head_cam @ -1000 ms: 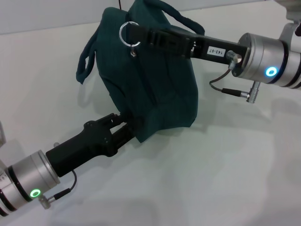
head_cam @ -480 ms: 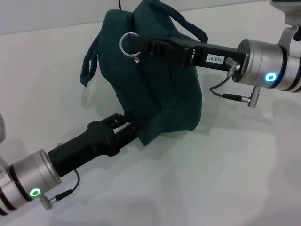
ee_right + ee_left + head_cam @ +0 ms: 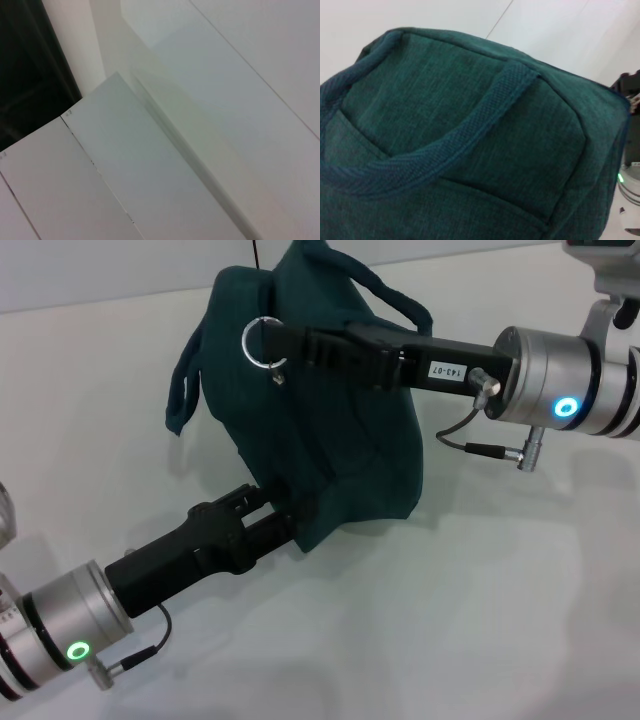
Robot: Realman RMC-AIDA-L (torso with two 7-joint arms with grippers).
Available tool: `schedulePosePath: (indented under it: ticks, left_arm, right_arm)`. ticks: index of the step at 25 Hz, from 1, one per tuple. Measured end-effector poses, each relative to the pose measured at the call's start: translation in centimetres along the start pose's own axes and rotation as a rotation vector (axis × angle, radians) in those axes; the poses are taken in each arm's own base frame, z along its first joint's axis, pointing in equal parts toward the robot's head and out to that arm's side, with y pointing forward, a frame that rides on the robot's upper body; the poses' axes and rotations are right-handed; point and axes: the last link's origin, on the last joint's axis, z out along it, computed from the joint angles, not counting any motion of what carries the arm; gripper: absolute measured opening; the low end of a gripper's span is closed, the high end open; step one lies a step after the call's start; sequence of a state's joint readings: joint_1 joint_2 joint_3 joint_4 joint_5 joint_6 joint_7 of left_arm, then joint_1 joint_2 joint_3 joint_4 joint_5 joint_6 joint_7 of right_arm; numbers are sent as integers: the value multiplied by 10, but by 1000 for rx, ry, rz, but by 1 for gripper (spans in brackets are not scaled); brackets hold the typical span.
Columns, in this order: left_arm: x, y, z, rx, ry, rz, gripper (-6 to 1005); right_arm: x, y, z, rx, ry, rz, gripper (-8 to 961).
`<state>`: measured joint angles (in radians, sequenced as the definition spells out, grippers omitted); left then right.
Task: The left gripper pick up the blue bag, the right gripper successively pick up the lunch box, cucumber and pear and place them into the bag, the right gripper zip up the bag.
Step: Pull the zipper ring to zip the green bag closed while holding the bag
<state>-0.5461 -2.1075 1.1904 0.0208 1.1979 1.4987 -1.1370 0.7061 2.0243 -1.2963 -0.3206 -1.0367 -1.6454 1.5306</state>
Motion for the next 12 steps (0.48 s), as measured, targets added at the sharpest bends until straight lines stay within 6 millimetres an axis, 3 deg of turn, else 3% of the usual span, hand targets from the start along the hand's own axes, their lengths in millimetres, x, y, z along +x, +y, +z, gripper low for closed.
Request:
schedulePosePath:
  ticks: [4, 12]
  left_arm:
    - [-1, -1, 2, 9, -7, -1, 667]
    - [4, -5, 5, 30, 14, -13, 646]
  right_arm:
    - [1, 1, 0, -8, -4, 8, 7]
    - [2, 1, -2, -3, -20, 18, 7]
